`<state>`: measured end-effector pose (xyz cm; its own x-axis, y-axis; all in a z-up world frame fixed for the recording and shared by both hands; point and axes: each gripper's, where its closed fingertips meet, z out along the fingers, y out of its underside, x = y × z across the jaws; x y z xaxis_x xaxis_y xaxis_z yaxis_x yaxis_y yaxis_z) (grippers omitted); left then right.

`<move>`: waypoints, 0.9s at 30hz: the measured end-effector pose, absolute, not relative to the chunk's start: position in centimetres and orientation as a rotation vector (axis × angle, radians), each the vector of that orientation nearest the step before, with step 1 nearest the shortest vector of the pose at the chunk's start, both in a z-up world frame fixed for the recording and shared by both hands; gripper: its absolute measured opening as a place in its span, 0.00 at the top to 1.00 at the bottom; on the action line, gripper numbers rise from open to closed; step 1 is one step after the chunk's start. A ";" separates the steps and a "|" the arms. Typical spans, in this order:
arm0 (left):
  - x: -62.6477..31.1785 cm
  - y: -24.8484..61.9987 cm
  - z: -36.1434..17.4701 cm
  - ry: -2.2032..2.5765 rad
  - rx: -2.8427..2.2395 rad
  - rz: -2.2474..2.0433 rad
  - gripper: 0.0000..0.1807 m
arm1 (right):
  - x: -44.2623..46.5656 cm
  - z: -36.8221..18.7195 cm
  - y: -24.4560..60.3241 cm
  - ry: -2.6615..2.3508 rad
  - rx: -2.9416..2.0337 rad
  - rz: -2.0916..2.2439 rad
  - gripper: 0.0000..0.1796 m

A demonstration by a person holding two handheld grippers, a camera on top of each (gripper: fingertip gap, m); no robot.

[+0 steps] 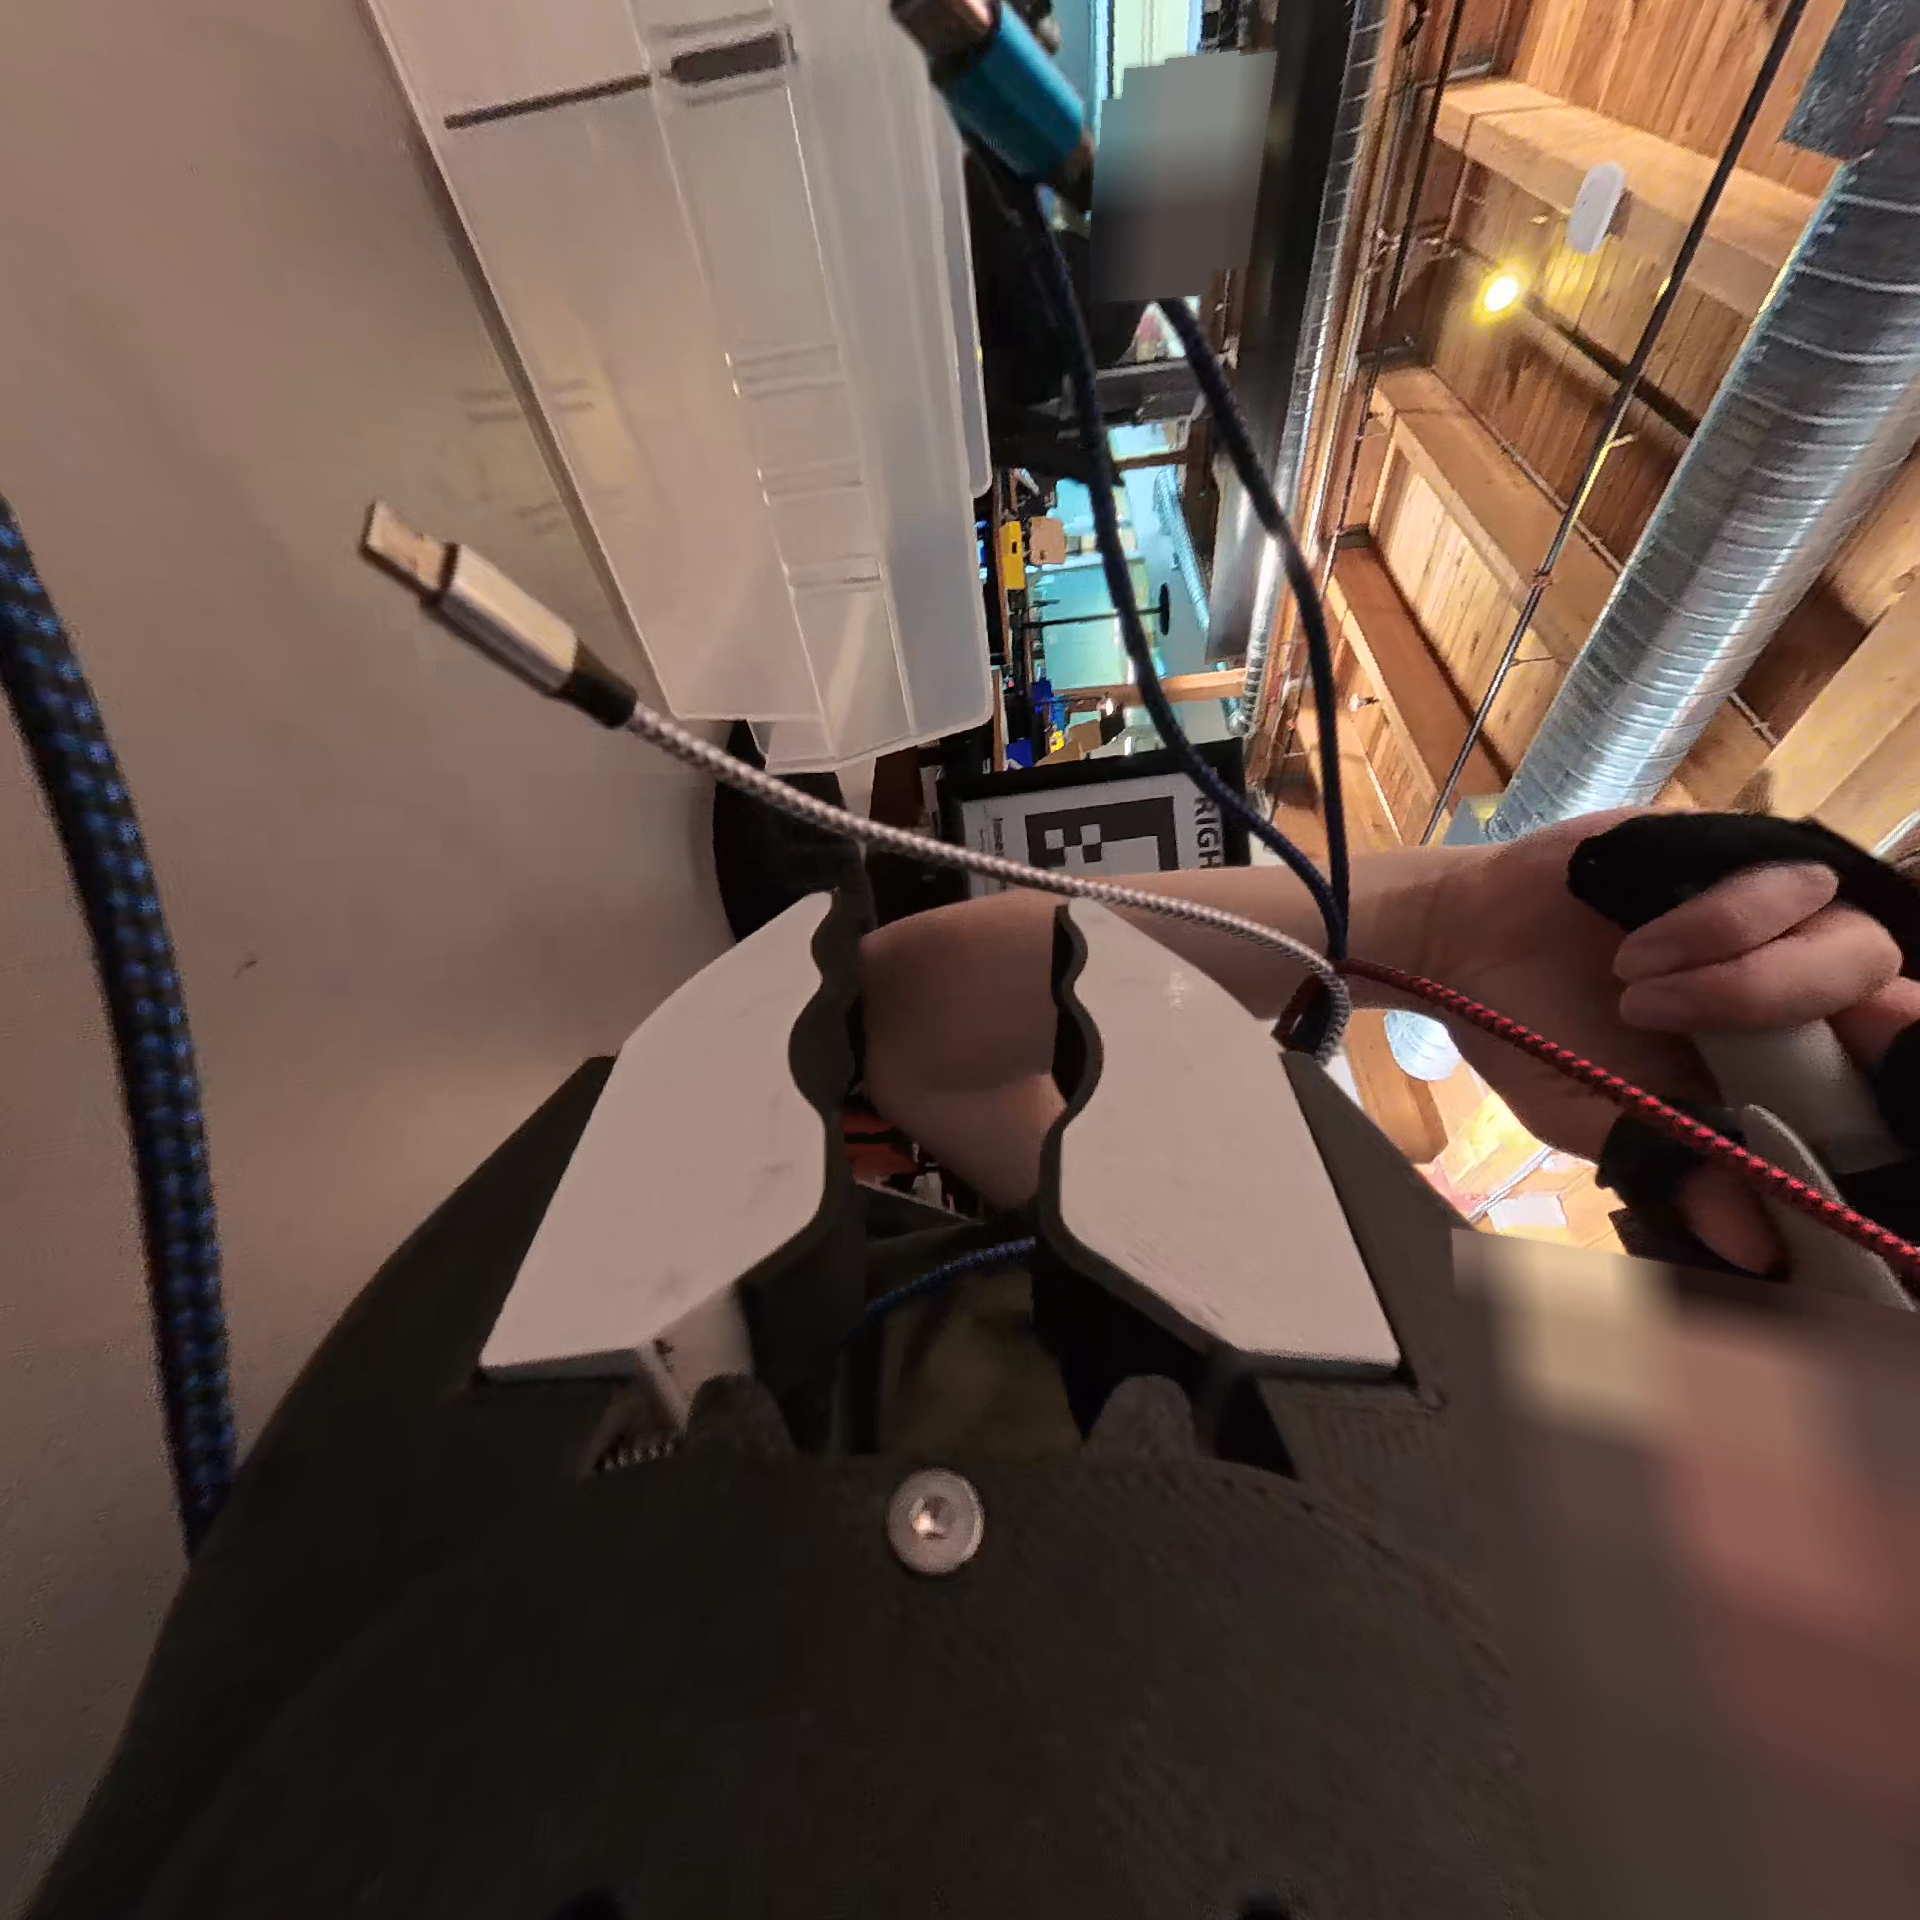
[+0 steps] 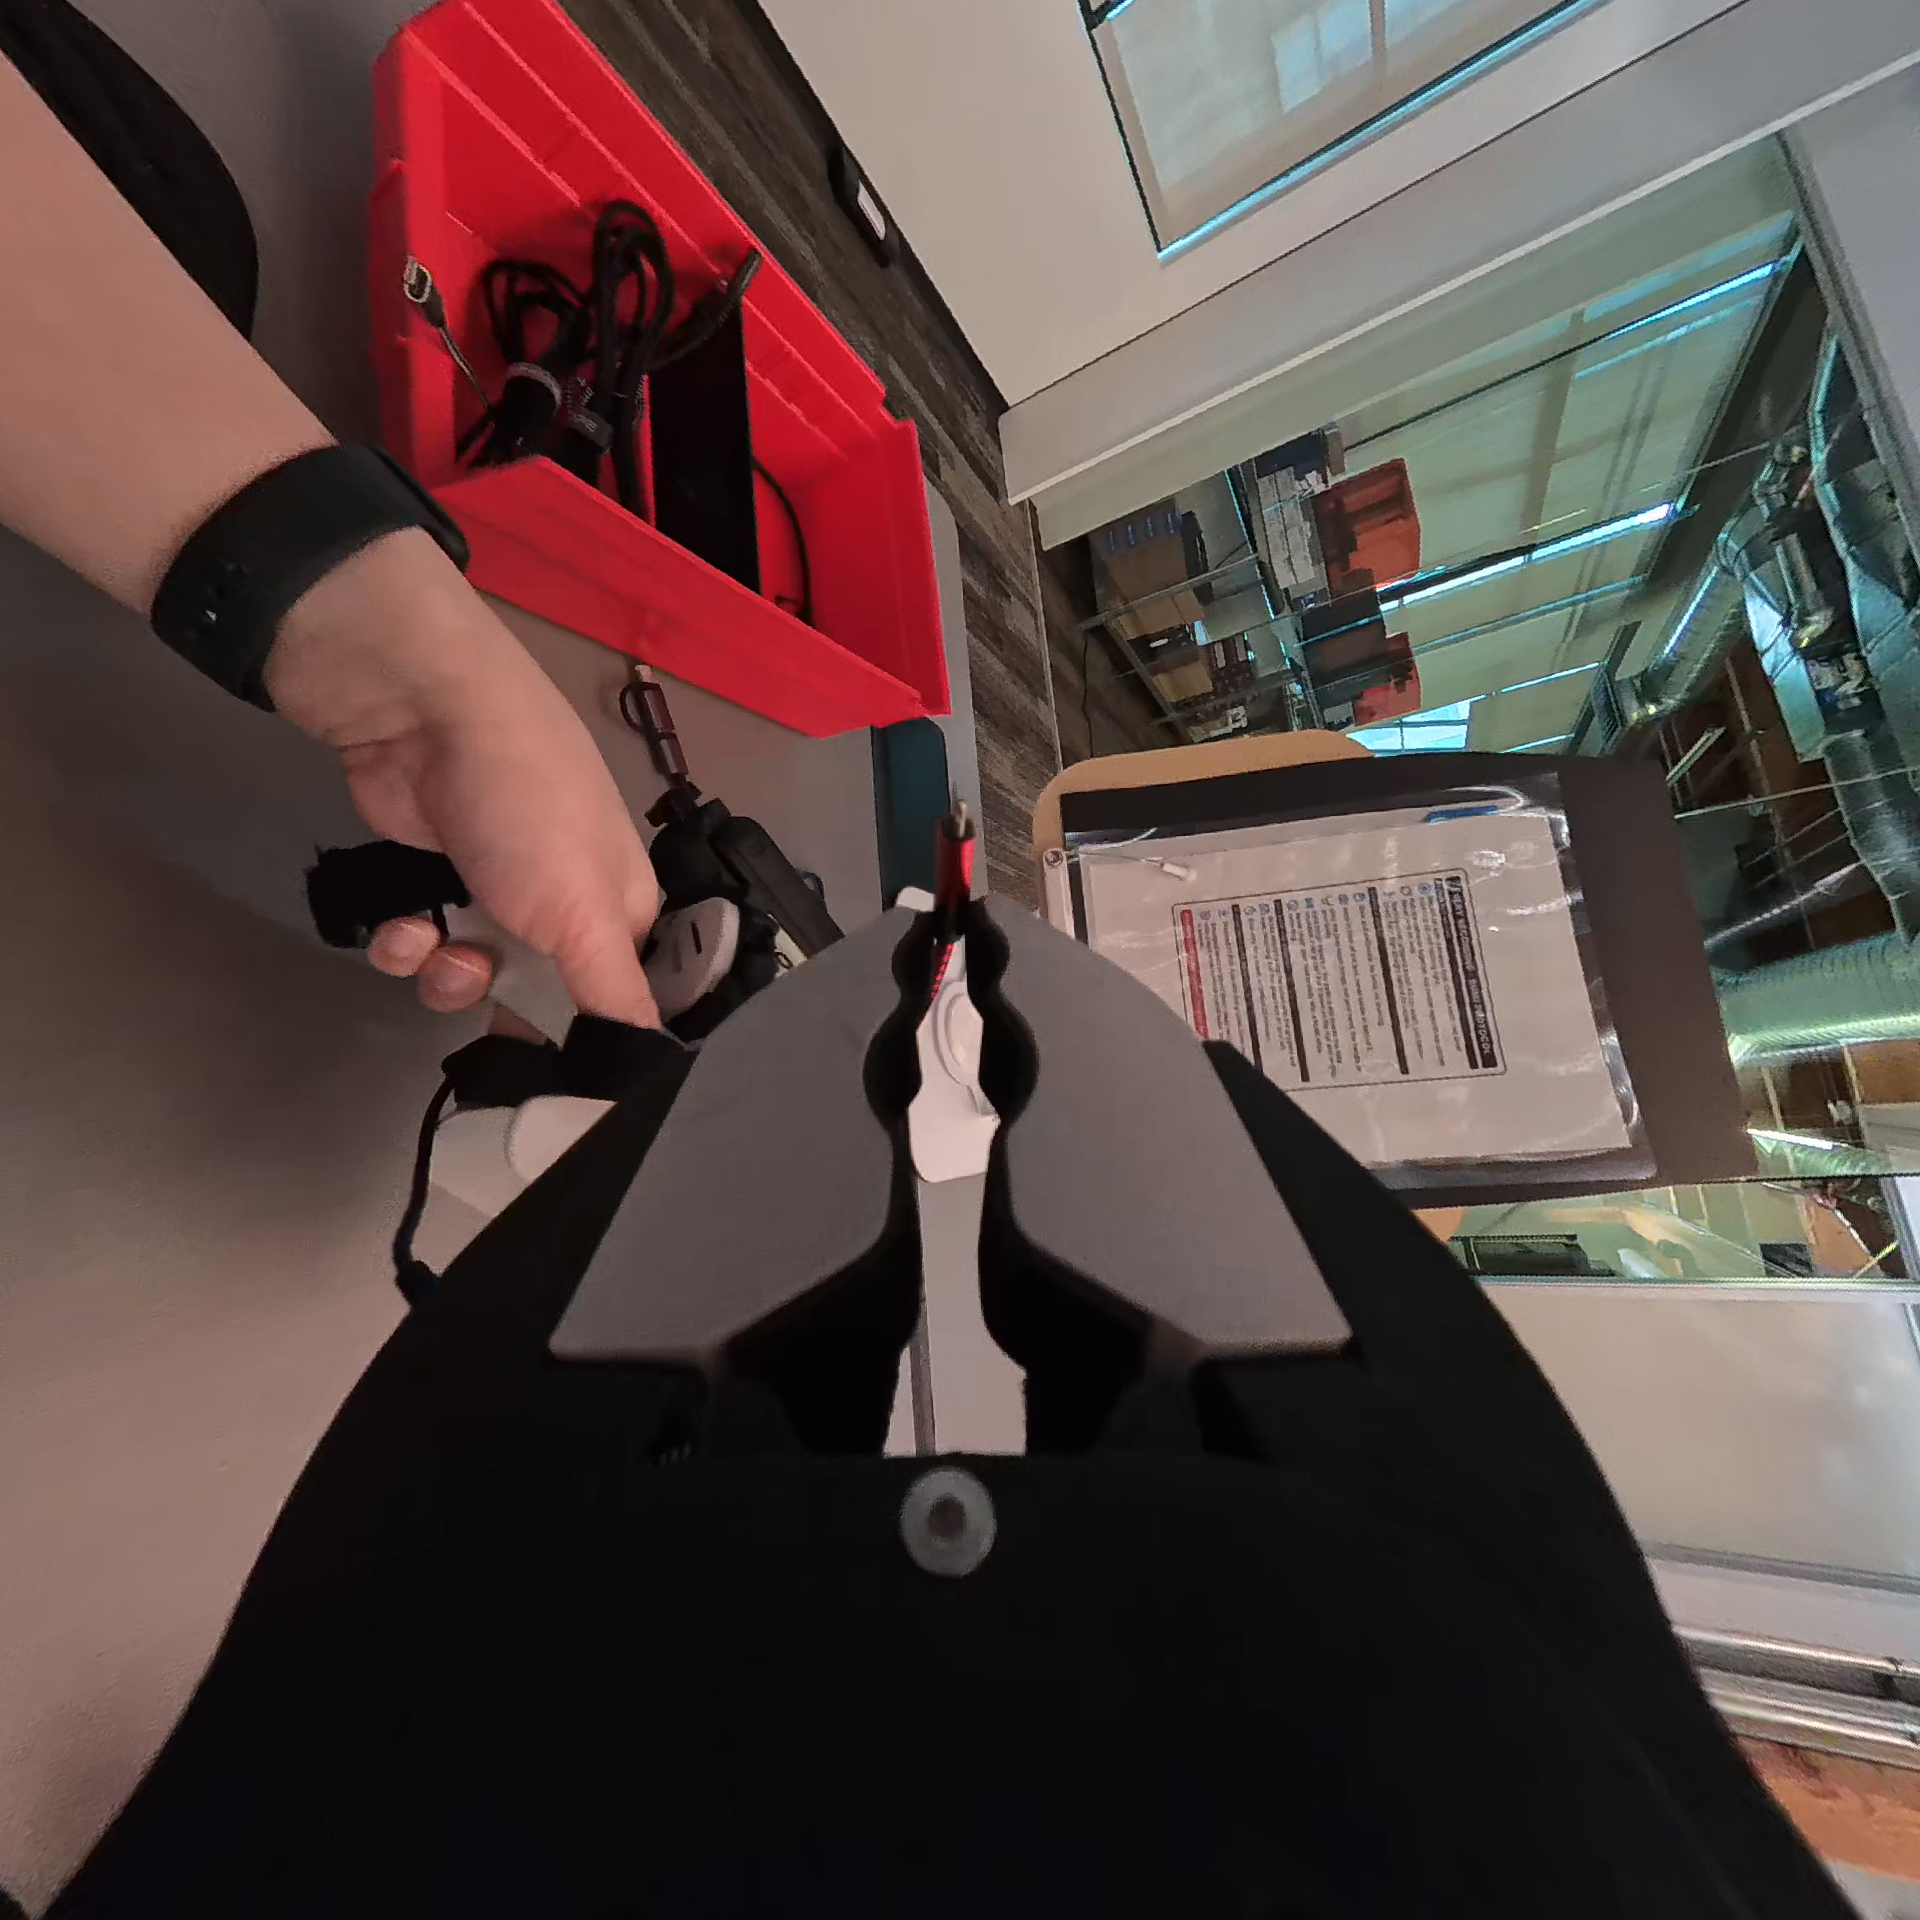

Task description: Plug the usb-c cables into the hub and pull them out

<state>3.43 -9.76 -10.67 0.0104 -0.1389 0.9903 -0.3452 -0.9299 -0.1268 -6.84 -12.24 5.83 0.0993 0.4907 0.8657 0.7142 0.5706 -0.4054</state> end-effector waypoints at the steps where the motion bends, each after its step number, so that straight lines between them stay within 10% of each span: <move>1: 3.4 -9.6 -10.5 -0.504 2.115 2.066 0.80 | -6.9 5.8 -12.4 -1.551 -1.051 -0.223 0.97; 27: 4.6 -10.0 -8.4 -0.339 1.955 2.239 0.82 | -7.1 6.7 -13.5 -1.538 -1.018 -0.265 0.97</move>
